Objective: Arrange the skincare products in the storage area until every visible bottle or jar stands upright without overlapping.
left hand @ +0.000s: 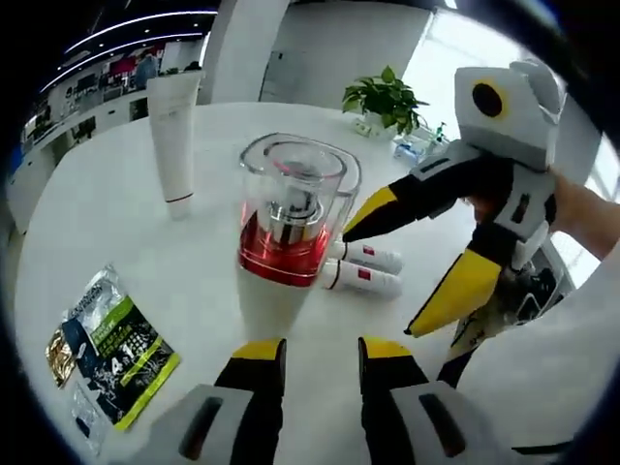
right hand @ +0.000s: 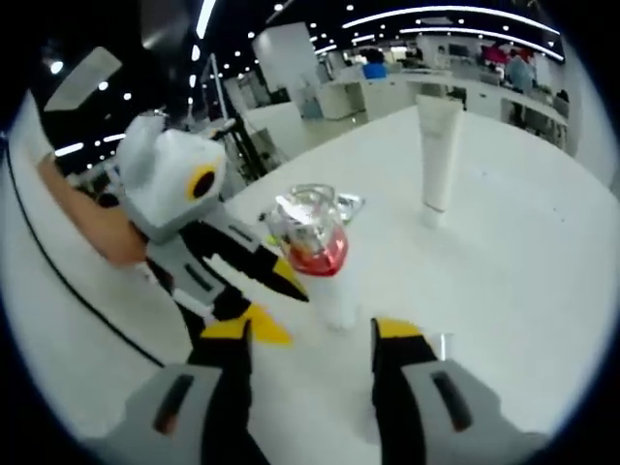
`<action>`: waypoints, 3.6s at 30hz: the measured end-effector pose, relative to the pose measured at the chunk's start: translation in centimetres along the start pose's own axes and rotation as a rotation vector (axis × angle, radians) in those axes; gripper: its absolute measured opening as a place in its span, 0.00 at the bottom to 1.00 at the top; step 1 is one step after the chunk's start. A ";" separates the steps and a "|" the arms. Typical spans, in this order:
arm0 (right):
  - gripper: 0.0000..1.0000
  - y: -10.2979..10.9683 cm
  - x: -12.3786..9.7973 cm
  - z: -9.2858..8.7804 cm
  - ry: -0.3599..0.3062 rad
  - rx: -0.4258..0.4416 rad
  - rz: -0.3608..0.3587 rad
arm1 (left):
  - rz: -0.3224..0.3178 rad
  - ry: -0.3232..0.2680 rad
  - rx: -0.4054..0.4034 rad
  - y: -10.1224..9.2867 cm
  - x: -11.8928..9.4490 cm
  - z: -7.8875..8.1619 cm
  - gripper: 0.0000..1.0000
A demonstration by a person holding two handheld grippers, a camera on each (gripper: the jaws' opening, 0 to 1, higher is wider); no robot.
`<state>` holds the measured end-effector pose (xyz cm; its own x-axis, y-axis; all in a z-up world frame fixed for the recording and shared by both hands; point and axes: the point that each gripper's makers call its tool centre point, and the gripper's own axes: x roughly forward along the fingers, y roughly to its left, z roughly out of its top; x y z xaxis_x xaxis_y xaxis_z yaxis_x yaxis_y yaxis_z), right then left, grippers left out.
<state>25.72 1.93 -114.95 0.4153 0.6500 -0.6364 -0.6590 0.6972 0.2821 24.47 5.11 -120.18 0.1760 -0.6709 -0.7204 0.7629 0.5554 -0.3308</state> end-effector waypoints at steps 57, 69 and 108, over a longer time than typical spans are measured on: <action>0.42 -2.0 6.0 0.4 -0.057 -0.337 0.211 | 0.144 -0.076 -0.109 3.2 -4.5 -2.8 0.34; 0.32 -1.5 5.3 3.0 -0.145 -0.287 0.106 | 0.158 -0.092 -0.120 3.9 -4.9 -2.6 0.34; 0.25 -13.3 -0.8 15.3 -0.183 -0.459 -0.005 | 0.216 -0.102 -0.171 4.8 -6.9 -3.7 0.34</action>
<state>43.76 -3.25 -107.21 0.4956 0.7180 -0.4886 -0.8478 0.5222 -0.0926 24.58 14.23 -119.05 0.3910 -0.5693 -0.7232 0.5868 0.7595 -0.2806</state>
